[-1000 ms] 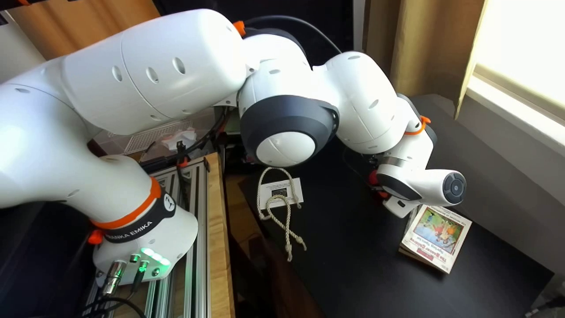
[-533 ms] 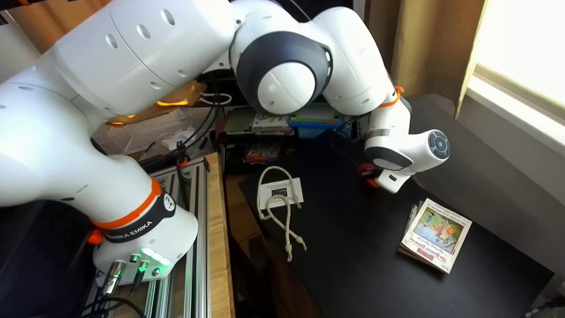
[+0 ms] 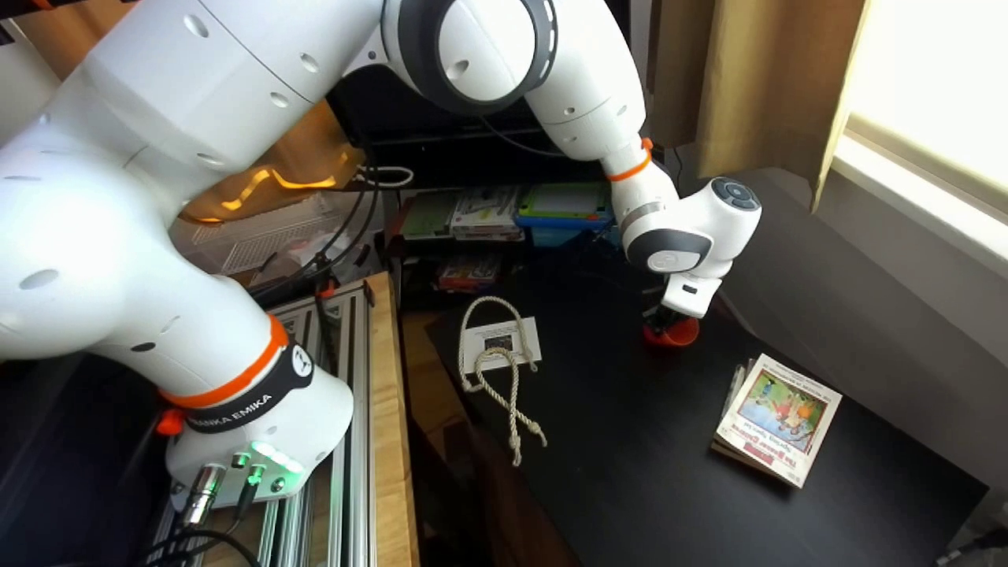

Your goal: Pick up the pink cup and put it on the orange cup, pick up both stacked cups and place them the right way up on the table

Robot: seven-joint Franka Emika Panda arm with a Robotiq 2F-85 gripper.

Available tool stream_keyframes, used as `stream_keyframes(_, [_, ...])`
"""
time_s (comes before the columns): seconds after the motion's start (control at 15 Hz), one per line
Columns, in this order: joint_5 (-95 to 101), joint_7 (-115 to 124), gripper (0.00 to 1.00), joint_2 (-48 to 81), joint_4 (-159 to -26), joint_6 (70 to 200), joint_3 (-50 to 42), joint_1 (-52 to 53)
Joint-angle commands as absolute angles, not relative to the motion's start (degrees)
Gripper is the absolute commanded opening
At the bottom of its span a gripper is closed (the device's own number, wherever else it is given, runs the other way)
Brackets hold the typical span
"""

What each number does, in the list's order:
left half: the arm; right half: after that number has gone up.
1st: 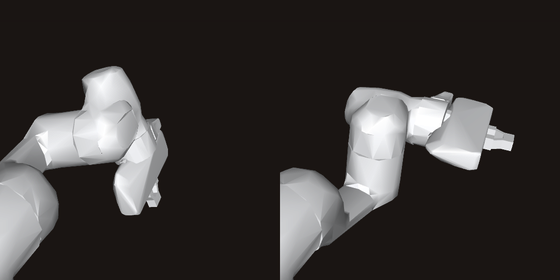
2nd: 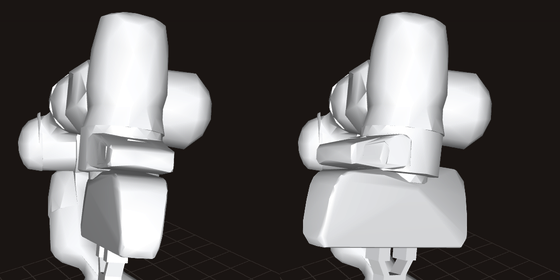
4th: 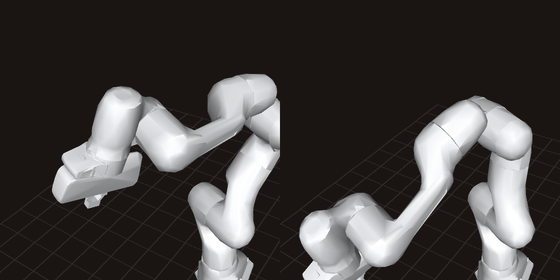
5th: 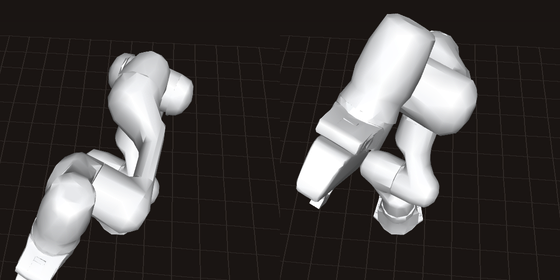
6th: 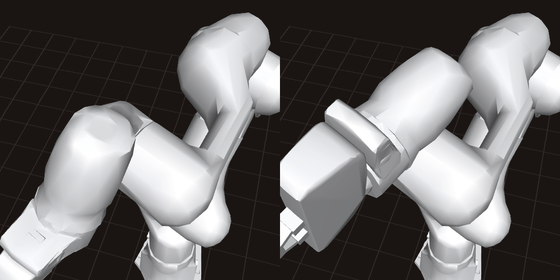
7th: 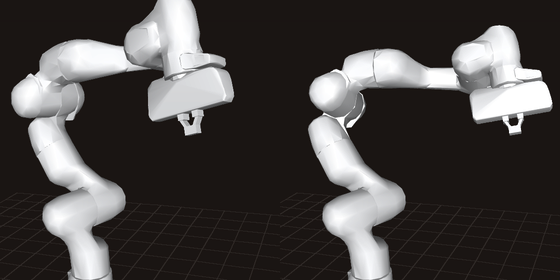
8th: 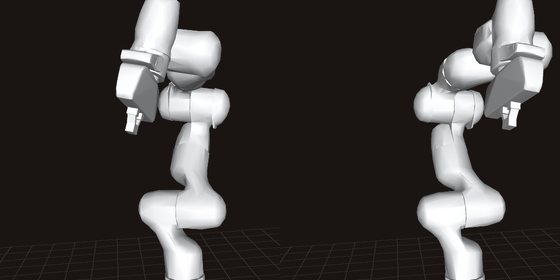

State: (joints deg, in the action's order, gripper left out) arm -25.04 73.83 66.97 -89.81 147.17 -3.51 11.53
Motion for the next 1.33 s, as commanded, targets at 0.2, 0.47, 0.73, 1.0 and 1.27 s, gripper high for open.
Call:
stream_keyframes(0.2, [-12.49, 85.08, 0.02, 64.66, -97.75, 155.75, -15.16, 23.36])
stream_keyframes(0.47, [-6.22, 92.33, 0.25, 65.85, -99.79, 158.49, -21.97, 30.12])
stream_keyframes(0.73, [-4.14, 95.37, 0.56, 65.21, -101.07, 158.12, -21.88, 31.13])
stream_keyframes(1.0, [-3.87, 93.18, 0.87, 61.89, -103.76, 159.27, -18.71, 28.23])
stream_keyframes(1.27, [-3.26, 90.21, 1.0, 56.83, -108.18, 160.67, -18.38, 26.83])
